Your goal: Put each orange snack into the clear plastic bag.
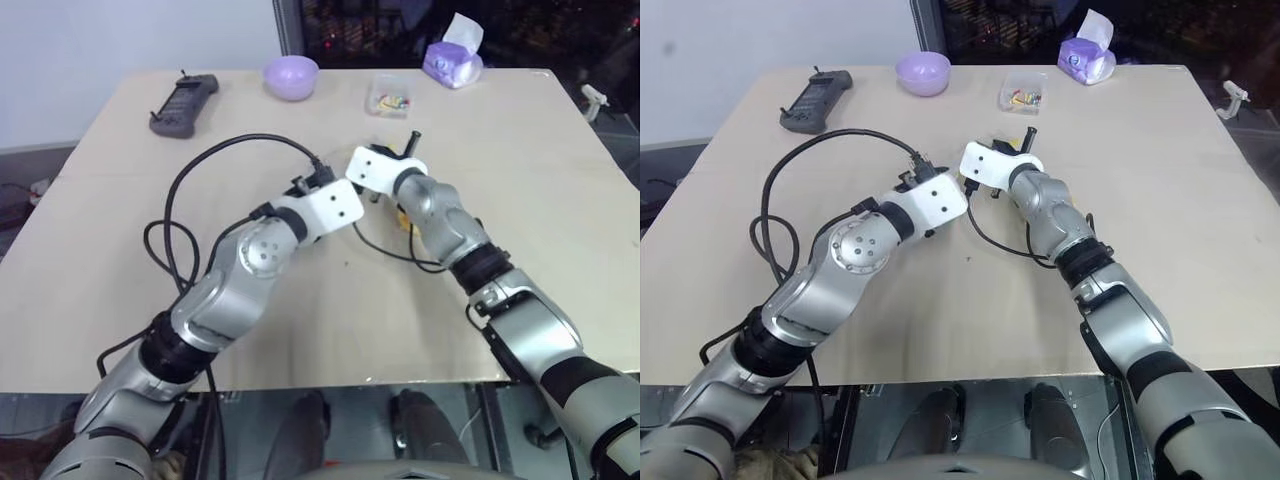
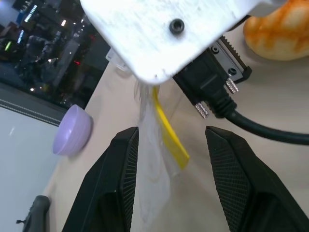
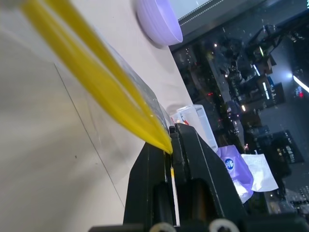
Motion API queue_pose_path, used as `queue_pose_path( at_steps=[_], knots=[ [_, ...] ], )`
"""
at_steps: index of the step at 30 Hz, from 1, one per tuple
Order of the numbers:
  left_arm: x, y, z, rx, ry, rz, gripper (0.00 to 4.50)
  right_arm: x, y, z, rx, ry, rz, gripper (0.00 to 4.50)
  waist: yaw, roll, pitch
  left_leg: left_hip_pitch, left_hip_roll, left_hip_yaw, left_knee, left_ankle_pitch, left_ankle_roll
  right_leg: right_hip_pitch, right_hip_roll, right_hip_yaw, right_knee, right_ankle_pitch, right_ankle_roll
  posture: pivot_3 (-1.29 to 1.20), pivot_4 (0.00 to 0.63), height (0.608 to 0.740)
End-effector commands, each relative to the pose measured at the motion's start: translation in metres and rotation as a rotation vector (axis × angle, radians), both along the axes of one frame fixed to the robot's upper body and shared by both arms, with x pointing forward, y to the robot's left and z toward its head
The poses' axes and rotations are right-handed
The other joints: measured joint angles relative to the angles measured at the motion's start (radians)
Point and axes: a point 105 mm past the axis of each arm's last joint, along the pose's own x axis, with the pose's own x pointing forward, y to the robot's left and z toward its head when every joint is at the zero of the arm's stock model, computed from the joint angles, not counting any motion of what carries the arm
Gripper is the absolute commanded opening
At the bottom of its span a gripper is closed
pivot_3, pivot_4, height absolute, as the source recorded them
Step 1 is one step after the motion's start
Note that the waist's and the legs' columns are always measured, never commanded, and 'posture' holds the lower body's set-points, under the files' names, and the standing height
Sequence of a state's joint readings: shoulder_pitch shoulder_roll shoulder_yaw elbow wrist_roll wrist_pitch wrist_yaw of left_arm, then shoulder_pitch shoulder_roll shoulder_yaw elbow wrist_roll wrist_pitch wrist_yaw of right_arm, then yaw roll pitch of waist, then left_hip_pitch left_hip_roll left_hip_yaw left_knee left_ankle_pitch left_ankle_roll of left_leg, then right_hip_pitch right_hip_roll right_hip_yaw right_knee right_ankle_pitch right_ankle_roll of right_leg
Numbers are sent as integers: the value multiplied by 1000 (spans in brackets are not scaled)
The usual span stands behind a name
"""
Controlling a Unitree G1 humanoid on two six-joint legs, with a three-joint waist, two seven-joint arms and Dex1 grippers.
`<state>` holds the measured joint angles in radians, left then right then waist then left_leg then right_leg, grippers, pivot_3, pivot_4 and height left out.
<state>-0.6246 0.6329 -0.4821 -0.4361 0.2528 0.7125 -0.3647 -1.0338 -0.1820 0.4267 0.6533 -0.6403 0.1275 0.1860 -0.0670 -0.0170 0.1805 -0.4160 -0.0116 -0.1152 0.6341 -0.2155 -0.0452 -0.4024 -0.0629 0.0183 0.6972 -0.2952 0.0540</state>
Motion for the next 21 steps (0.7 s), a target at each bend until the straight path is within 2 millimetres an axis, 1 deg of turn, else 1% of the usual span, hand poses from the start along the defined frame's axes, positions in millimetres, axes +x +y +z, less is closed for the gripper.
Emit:
queue_pose_path(
  at_steps=[1, 2, 3, 5, 6, 8, 11, 14, 15, 16, 17, 18, 19, 20, 21],
  knots=[
    [2, -5, 13, 7, -59, -18, 2353, -4, 5, 14, 11, -53, 20, 0, 0, 0, 0, 0, 0, 0, 0, 0, 0, 0, 0, 0, 0, 0, 0, 0, 150, 718],
    [2, -6, 13, 12, -57, -25, 1806, -4, 5, 14, 11, -54, 19, 0, 0, 0, 0, 0, 0, 0, 0, 0, 0, 0, 0, 0, 0, 0, 0, 0, 150, 718],
    [3, -6, 12, 18, -56, -27, 1579, -4, 4, 14, 11, -55, 17, 0, 0, 0, 0, 0, 0, 0, 0, 0, 0, 0, 0, 0, 0, 0, 0, 0, 150, 718],
    [5, -2, 12, 26, -61, -23, 650, -4, 2, 13, 9, -56, 13, 0, 0, 0, 0, 0, 0, 0, 0, 0, 0, 0, 0, 0, 0, 0, 0, 0, 150, 718],
    [6, 0, 12, 26, -64, -20, 48, -4, 1, 13, 9, -55, 12, 0, 0, 0, 0, 0, 0, 0, 0, 0, 0, 0, 0, 0, 0, 0, 0, 0, 150, 718],
    [6, 5, 12, 31, -69, -22, 48, -5, 0, 12, 7, -56, 9, 0, 0, 0, 0, 0, 0, 0, 0, 0, 0, 0, 0, 0, 0, 0, 0, 0, 150, 718],
    [8, 20, 12, 22, -86, -39, 48, -6, -5, 11, 12, -48, 14, 0, -2, 0, 0, 0, 0, 0, 0, 0, 0, 0, 0, 1, 0, 0, 0, 0, 150, 718],
    [9, 40, 11, -12, -70, -95, 48, -12, -8, 2, 17, 43, 62, 0, -3, 0, 0, 0, 1, 1, 0, 0, 0, -1, 0, 1, 0, 0, 0, 0, 150, 718],
    [11, 48, 10, -24, -60, -109, 12, -14, -10, 2, 30, 56, 64, 292, -1, 0, 0, 0, 1, 1, 0, 0, 0, -1, 0, 1, 0, 0, 0, 0, 150, 718],
    [11, 54, 9, -36, -52, -126, 0, -15, -12, 1, 35, 65, 66, 469, 0, 0, 0, 0, 1, 1, 0, 0, 0, -1, 0, 1, 0, 0, 0, 0, 150, 718],
    [12, 58, 10, -49, -63, -148, 0, -17, -14, 1, 51, 82, 71, 799, 3, 0, 0, 0, 1, 1, 0, 0, 0, -1, 0, 1, 0, 0, 0, 0, 150, 718],
    [13, 62, 12, -63, -77, -168, 0, -20, -16, 0, 70, 96, 75, 1137, 6, 0, 0, 0, 1, 1, 0, 0, 0, -1, 0, 1, 0, 0, 0, 0, 150, 718],
    [14, 65, 14, -77, -89, -181, 0, -22, -17, 1, 83, 100, 80, 1649, 9, 0, 0, 0, 1, 1, 0, 0, 0, -1, 0, 1, 0, 0, 0, 0, 150, 718],
    [16, 68, 14, -89, -99, -192, 0, -25, -19, 2, 99, 107, 84, 2037, 11, 0, 0, 0, 1, 1, 0, 0, 1, -1, 0, 1, 0, 0, 0, 0, 150, 718],
    [18, 71, 15, -102, -109, -209, 0, -30, -20, 3, 140, 136, 97, 2319, 12, 0, 0, -1, 1, 1, 0, -1, 1, -1, 0, 1, 0, 0, 0, 0, 150, 718]
  ],
)
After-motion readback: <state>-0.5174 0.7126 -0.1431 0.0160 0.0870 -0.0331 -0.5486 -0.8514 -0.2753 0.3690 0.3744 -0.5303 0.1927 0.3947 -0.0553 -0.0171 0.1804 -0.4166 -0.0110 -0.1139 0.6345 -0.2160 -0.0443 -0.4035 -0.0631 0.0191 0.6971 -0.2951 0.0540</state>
